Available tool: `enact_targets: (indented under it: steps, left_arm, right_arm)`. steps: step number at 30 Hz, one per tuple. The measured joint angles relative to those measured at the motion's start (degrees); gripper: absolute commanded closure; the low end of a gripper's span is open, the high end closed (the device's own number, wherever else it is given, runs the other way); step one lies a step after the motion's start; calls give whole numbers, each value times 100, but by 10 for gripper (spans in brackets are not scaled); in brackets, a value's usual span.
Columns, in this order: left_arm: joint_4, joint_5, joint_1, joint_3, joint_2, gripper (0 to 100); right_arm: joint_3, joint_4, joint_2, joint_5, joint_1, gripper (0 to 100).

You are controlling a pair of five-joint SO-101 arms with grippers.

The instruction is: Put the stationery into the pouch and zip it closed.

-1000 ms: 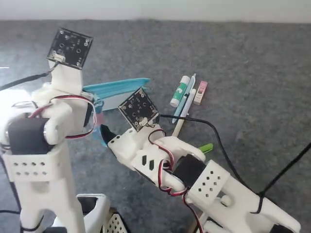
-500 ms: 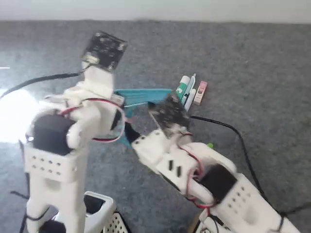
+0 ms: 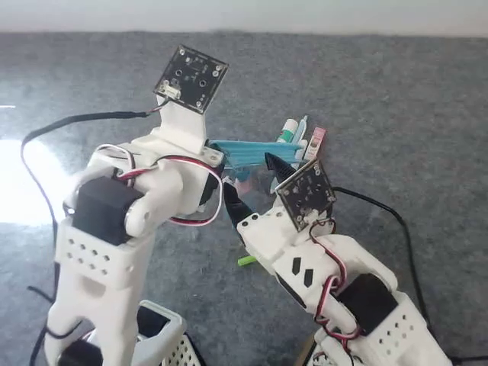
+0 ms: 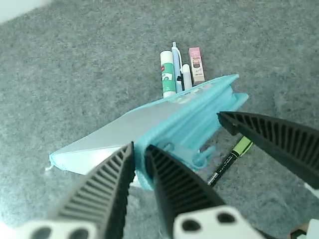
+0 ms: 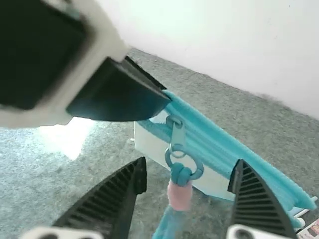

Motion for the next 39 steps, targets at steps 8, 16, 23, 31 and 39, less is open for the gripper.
enact_targets:
  steps: [8, 16, 23, 31, 39]
  left_arm:
    - [0, 0, 0, 0, 0, 988]
    - [-88, 9, -396, 9, 0, 988]
    - [-88, 9, -457, 9, 9, 988]
    - [-88, 9, -510, 9, 0, 988]
    - [-167, 9, -545, -26, -9, 988]
  right_arm:
    - [158, -88, -18, 220, 18, 731]
    - [510, -264, -26, 220, 0, 734]
    - [1108, -598, 97, 220, 44, 734]
    - [1143, -976, 879, 105, 44, 732]
    - [932, -923, 1055, -571, -70, 734]
